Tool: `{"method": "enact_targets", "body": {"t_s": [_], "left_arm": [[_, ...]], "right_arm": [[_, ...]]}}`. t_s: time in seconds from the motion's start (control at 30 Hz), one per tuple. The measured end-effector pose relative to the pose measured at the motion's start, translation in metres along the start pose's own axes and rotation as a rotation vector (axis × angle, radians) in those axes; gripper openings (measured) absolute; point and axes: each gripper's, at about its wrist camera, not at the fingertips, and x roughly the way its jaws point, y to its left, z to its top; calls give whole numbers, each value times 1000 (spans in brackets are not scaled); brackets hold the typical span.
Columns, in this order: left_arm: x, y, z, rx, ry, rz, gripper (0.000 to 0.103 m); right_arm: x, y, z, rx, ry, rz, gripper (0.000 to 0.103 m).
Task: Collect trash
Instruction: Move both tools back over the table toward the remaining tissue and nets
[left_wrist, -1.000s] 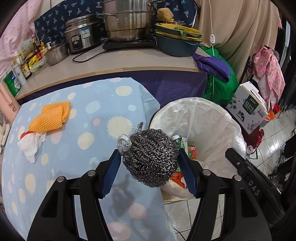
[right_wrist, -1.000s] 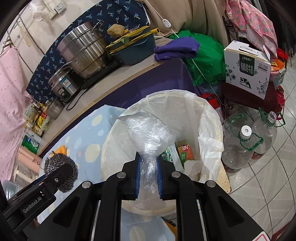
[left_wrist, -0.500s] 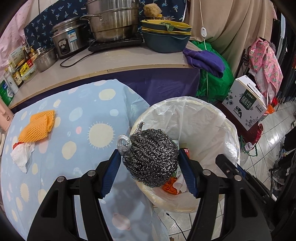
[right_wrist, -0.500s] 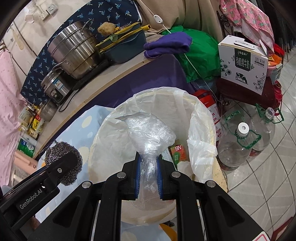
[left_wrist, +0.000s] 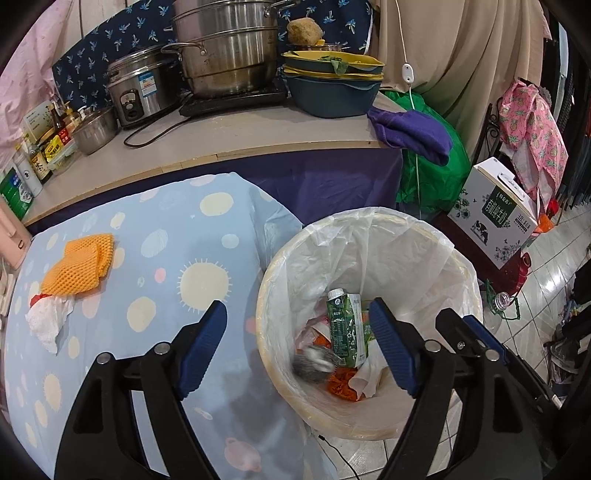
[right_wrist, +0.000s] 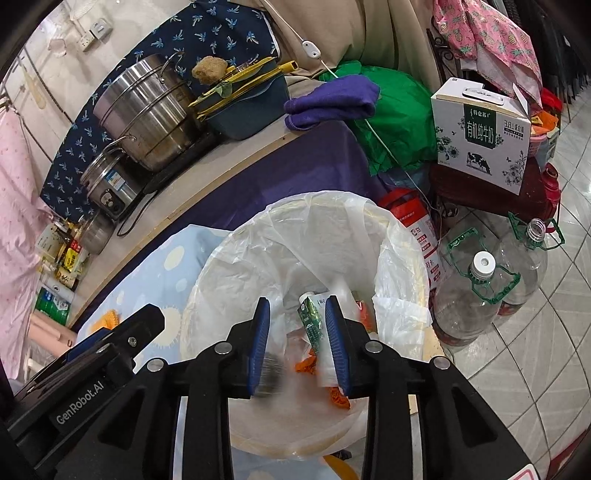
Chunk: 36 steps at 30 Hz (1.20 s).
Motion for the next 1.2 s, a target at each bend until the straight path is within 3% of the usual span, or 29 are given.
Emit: {"method": "enact_targets", "body": {"t_s": [0.63, 0.97, 1.2], "left_arm": [[-9, 24, -6, -46, -2, 6, 76], [-18, 70, -19, -128, 1, 30, 76], [-30, 123, -32, -216, -7, 83, 77]], "right_arm": [[-7, 25, -4, -43, 2, 13, 31], [-4, 66, -22, -133, 33, 37, 31], [-1, 101, -36, -193, 54, 53, 31]]}}
